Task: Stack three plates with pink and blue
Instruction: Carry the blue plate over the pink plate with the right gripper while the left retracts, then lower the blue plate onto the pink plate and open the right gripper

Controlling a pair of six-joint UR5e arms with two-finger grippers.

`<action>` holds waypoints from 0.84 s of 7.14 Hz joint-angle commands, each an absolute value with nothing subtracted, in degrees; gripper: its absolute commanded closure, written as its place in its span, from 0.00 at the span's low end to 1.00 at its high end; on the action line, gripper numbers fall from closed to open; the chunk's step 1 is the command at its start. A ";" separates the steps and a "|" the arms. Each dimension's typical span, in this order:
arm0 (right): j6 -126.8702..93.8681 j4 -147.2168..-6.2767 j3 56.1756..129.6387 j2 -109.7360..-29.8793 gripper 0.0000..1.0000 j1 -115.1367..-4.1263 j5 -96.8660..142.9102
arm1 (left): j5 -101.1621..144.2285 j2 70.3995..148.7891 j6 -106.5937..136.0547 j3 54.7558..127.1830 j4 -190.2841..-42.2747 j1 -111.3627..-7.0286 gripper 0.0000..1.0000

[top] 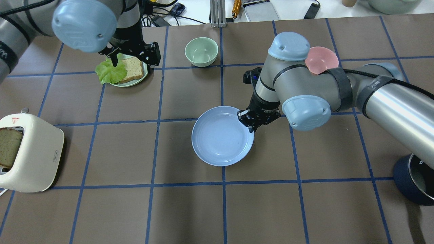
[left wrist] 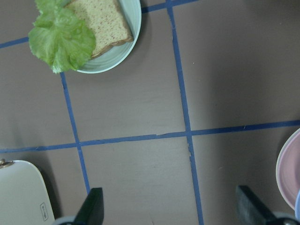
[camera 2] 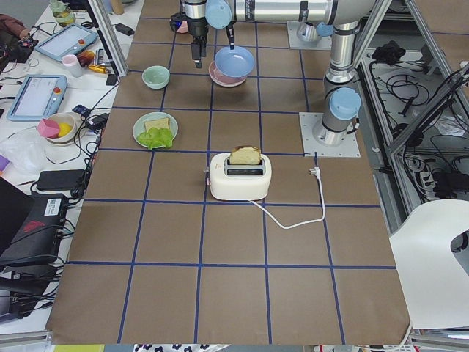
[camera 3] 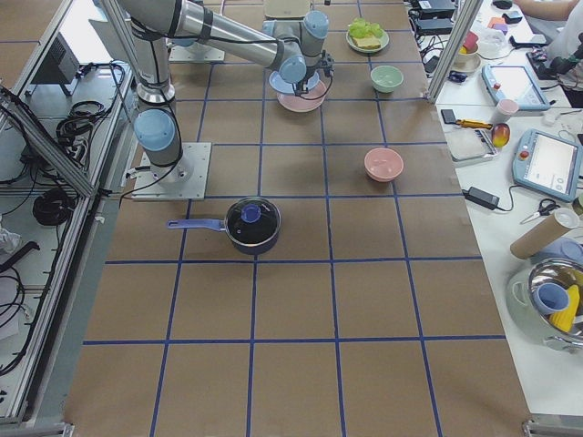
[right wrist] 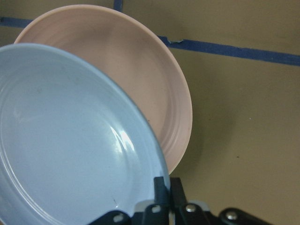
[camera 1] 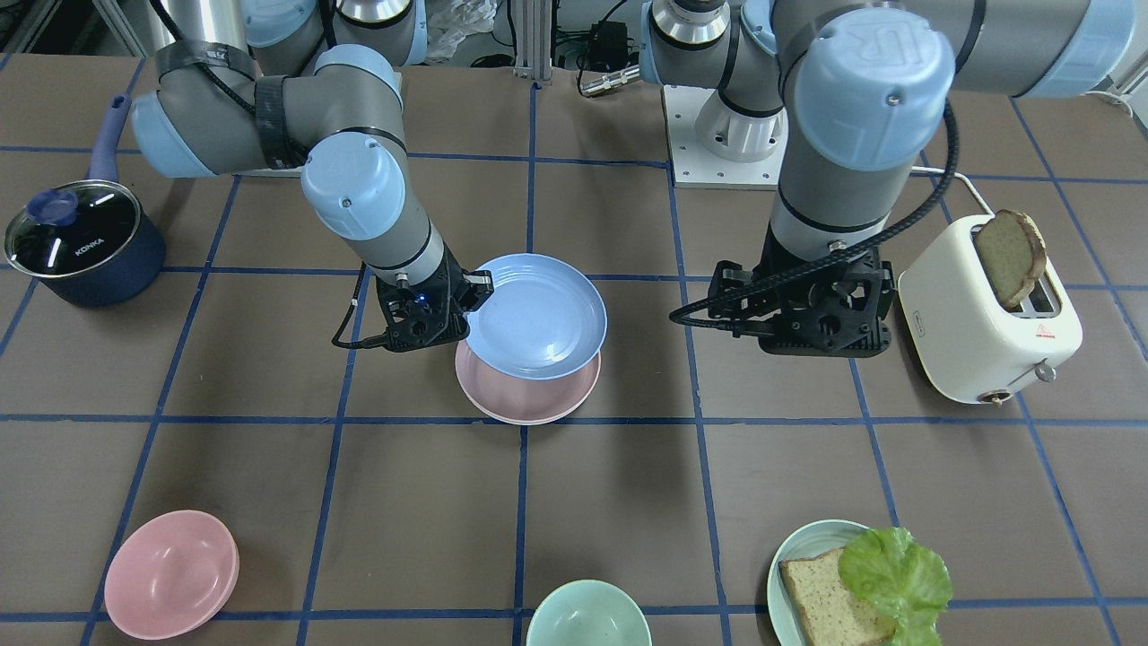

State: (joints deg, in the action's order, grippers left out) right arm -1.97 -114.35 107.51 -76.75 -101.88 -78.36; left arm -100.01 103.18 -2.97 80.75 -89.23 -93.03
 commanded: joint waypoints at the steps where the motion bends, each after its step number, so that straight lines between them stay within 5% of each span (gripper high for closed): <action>1: -1.15 -114.61 107.23 -75.33 1.00 -102.22 -78.48 | -94.51 100.91 -7.53 81.64 -91.40 -88.35 0.00; 3: -1.14 -117.24 106.44 -73.74 0.98 -101.95 -78.84 | -91.50 97.49 -13.50 85.50 -90.80 -87.37 0.00; 4: -1.23 -117.59 105.91 -73.48 0.84 -101.61 -78.40 | -89.67 95.82 -13.71 86.74 -89.49 -87.36 0.00; 6: -1.75 -117.60 105.64 -72.07 0.07 -101.42 -78.57 | -85.78 92.48 -15.10 87.54 -89.38 -87.36 0.00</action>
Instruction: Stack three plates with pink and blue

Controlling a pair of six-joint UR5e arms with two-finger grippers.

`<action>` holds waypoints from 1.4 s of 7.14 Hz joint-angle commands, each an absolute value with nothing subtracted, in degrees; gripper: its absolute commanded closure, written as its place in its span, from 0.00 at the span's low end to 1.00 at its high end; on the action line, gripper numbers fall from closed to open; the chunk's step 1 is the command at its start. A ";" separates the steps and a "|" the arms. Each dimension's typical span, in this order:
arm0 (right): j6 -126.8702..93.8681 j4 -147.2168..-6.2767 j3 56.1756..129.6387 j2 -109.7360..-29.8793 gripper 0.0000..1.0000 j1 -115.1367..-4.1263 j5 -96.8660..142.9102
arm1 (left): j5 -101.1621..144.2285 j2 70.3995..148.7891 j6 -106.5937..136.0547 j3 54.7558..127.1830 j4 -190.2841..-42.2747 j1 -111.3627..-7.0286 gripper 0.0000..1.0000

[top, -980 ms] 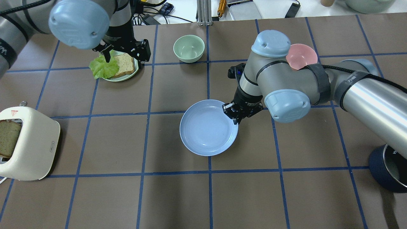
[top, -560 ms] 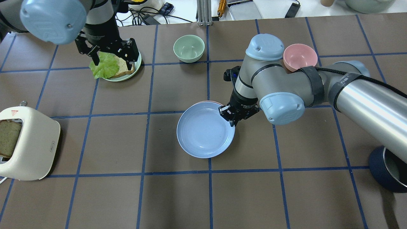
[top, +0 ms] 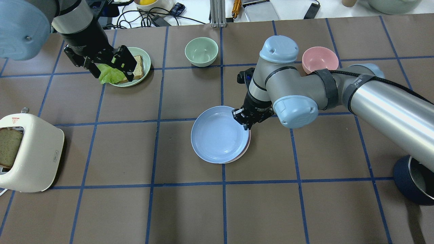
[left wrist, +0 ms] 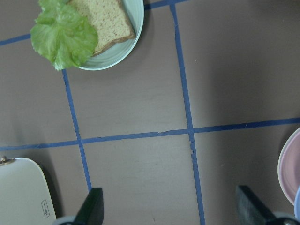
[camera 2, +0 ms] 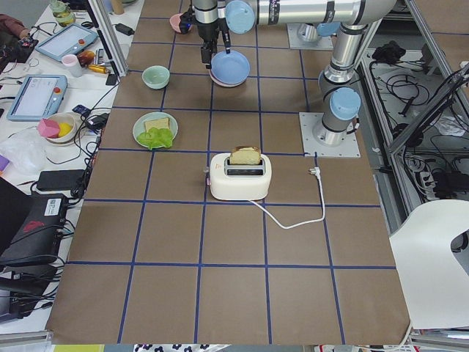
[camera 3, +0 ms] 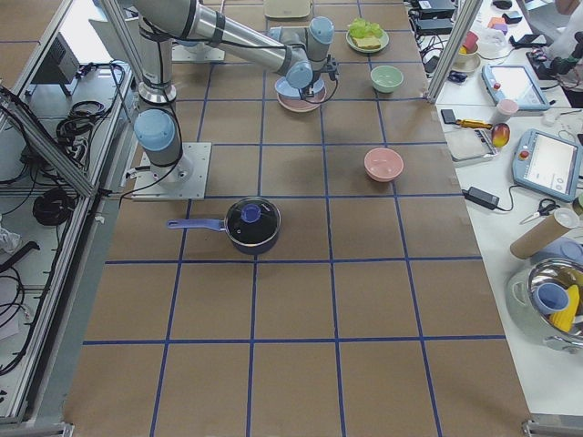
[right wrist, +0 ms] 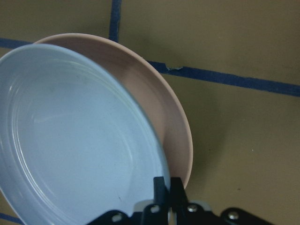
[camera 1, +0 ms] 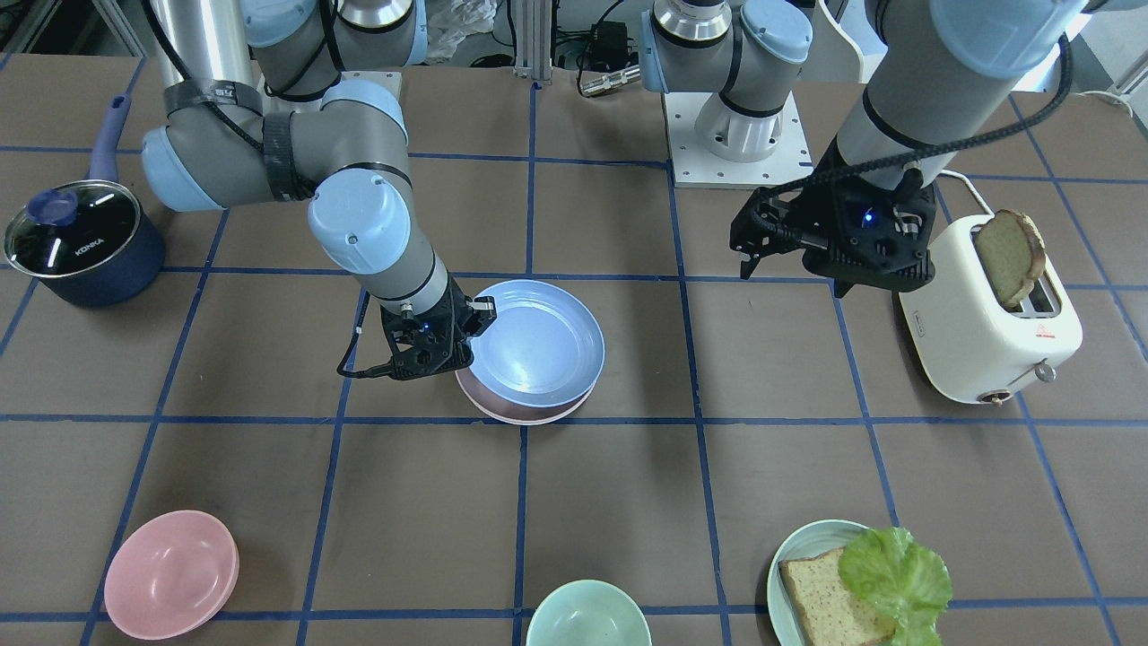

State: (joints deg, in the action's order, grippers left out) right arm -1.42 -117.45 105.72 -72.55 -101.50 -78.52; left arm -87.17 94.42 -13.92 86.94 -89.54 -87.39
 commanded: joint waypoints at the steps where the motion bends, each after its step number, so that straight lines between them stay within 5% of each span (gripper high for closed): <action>1: -1.84 -117.42 105.21 -72.33 0.00 -101.25 -78.75 | -85.96 92.11 -17.21 88.15 -89.38 -87.45 0.00; 3: -1.76 -114.11 100.58 -74.52 0.00 -100.73 -83.54 | -85.96 91.06 -17.66 89.73 -88.17 -87.36 0.00; 7: -1.14 -79.53 74.32 -75.58 0.00 -94.78 -90.05 | -89.29 87.81 -19.16 97.82 -75.50 -87.28 0.00; 10: 3.47 -67.26 73.82 -84.70 0.00 -89.57 -90.61 | -88.95 87.71 -16.54 97.30 -75.50 -87.19 0.00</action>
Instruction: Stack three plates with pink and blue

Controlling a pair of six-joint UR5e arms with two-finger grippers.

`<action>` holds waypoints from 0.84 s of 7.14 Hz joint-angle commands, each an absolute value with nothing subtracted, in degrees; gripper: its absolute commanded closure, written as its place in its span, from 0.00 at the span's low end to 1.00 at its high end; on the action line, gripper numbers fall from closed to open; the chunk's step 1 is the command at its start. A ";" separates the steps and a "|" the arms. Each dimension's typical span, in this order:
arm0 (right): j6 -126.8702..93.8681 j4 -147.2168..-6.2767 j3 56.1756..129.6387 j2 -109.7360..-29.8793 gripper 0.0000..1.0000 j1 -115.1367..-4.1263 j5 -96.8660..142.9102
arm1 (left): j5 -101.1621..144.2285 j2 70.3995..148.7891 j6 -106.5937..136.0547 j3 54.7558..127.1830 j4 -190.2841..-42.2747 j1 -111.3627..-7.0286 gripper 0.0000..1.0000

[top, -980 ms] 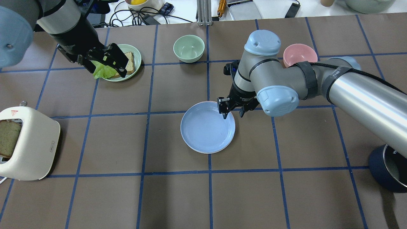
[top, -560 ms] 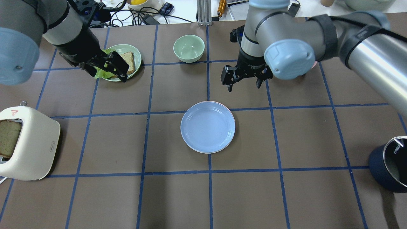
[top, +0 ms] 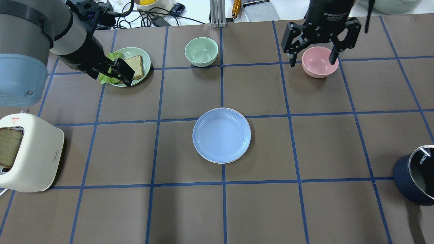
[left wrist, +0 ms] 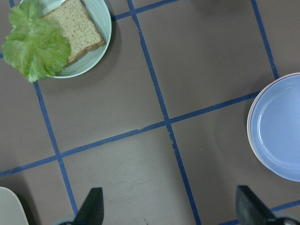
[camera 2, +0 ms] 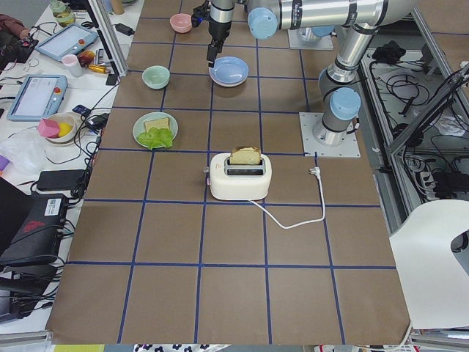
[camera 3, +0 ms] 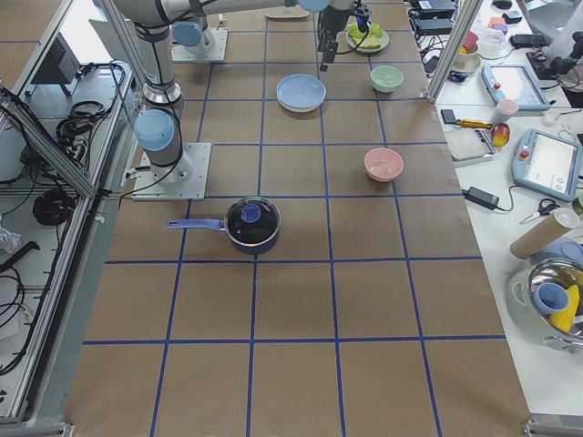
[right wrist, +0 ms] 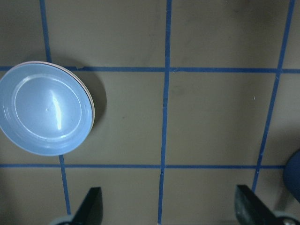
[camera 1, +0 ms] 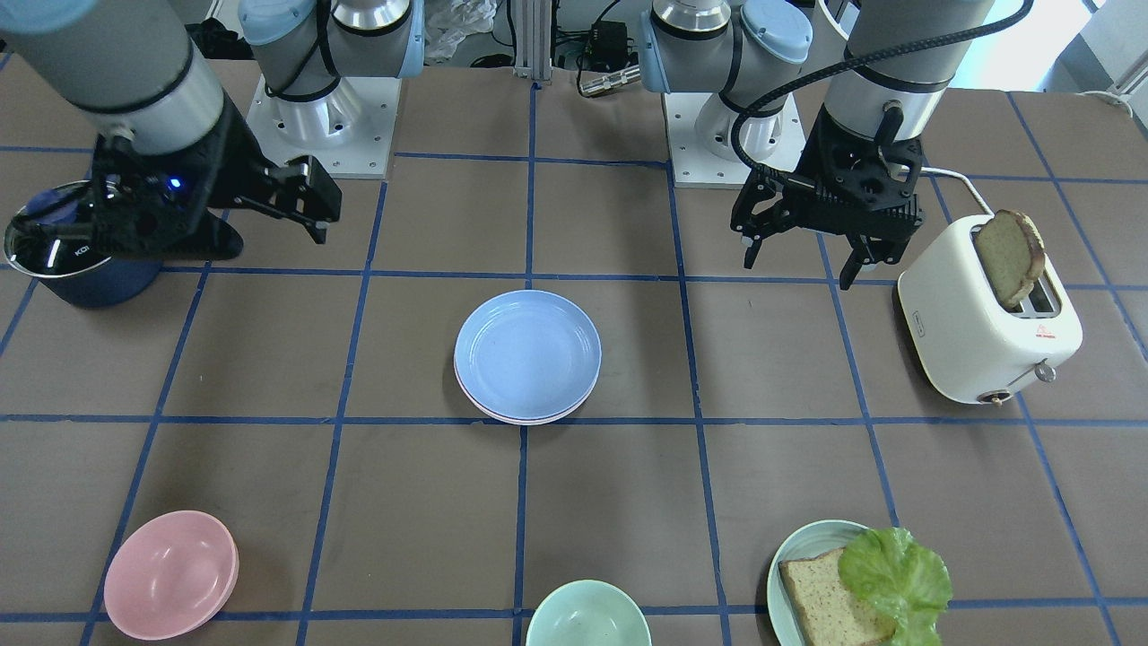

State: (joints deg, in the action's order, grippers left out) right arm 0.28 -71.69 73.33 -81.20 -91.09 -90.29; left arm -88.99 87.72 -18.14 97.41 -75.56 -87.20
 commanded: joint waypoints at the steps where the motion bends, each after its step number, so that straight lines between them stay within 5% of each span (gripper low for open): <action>1: 4.82 -68.28 74.18 -85.25 0.00 -89.56 -90.53 | -88.60 87.89 -11.82 96.86 -75.76 -87.19 0.00; 6: 5.27 -84.88 79.44 -87.71 0.02 -89.74 -90.70 | -89.38 88.33 -8.44 96.85 -76.11 -87.10 0.00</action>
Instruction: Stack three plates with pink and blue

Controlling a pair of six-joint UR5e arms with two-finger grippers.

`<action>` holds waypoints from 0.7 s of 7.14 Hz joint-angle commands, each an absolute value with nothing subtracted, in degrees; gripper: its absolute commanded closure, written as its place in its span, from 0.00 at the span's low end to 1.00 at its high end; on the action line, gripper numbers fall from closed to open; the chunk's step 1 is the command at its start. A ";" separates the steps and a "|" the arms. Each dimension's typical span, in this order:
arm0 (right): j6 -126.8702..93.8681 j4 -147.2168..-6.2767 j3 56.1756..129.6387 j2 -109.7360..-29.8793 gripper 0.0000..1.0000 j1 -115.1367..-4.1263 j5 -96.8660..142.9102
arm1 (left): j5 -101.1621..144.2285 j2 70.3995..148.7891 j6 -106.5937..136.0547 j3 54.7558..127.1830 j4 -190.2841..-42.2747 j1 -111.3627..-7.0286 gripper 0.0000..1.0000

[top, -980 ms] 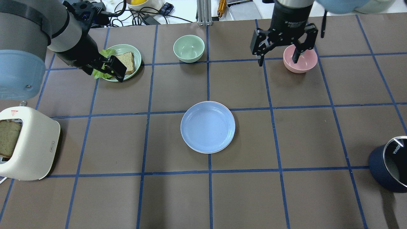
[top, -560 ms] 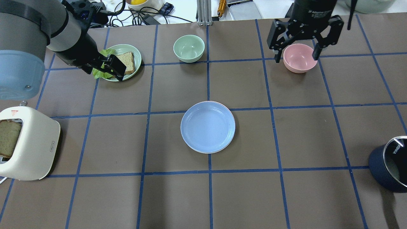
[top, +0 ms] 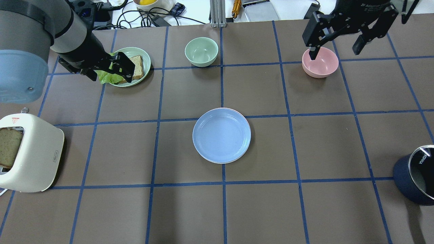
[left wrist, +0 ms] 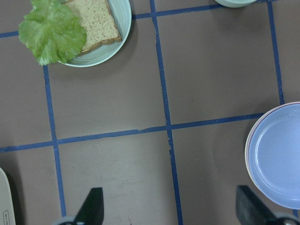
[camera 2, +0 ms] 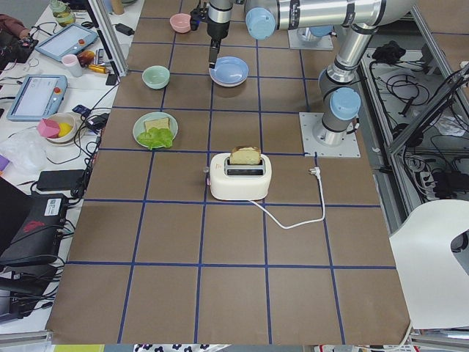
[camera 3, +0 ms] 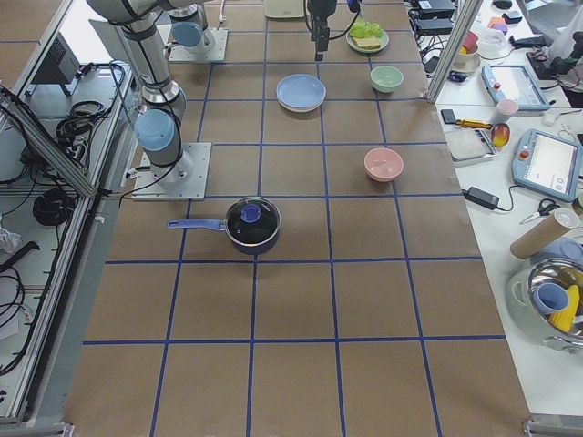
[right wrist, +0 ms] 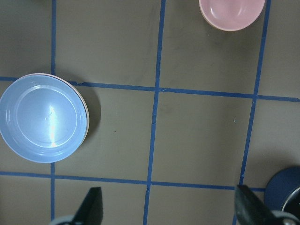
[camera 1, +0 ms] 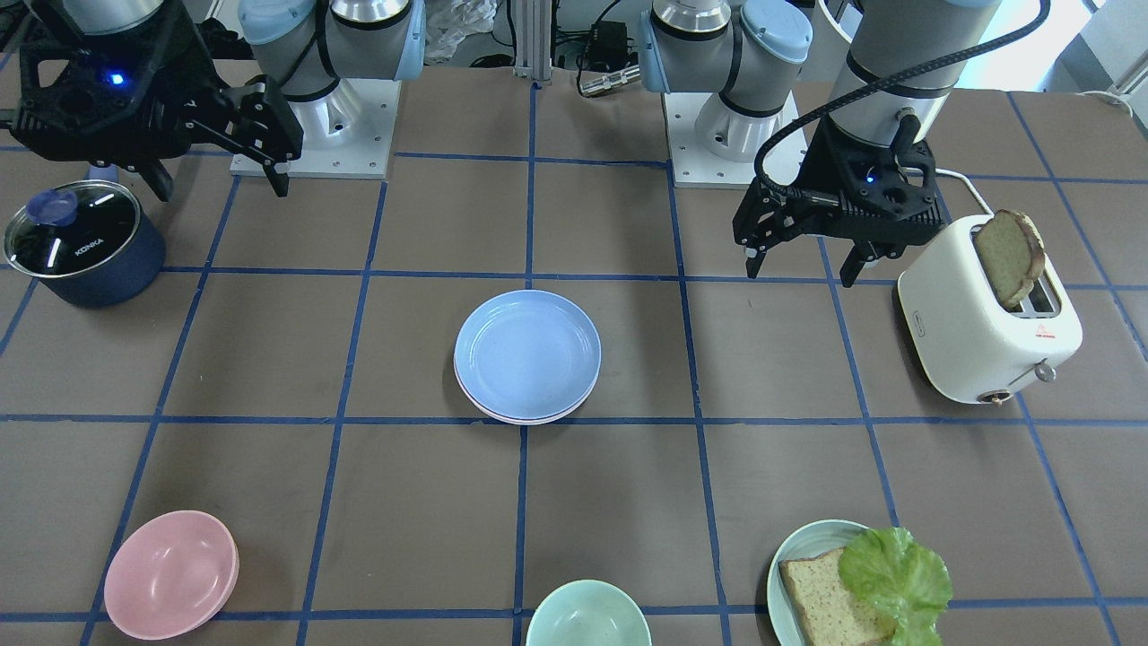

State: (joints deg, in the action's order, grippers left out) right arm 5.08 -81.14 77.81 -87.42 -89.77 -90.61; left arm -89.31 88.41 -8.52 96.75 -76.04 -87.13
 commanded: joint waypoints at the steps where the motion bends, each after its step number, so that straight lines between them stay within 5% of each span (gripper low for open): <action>1: 5.10 -86.21 81.28 -88.76 0.09 -89.82 -90.36 | -89.38 88.50 -8.52 96.68 -75.94 -87.01 0.00; 2: 5.18 -87.18 82.86 -89.73 0.00 -89.82 -90.35 | -89.47 88.51 -8.53 96.68 -75.94 -86.92 0.00; 5: 4.92 -89.56 83.15 -89.82 0.00 -89.91 -90.70 | -89.65 88.42 -8.53 96.68 -76.03 -85.52 0.00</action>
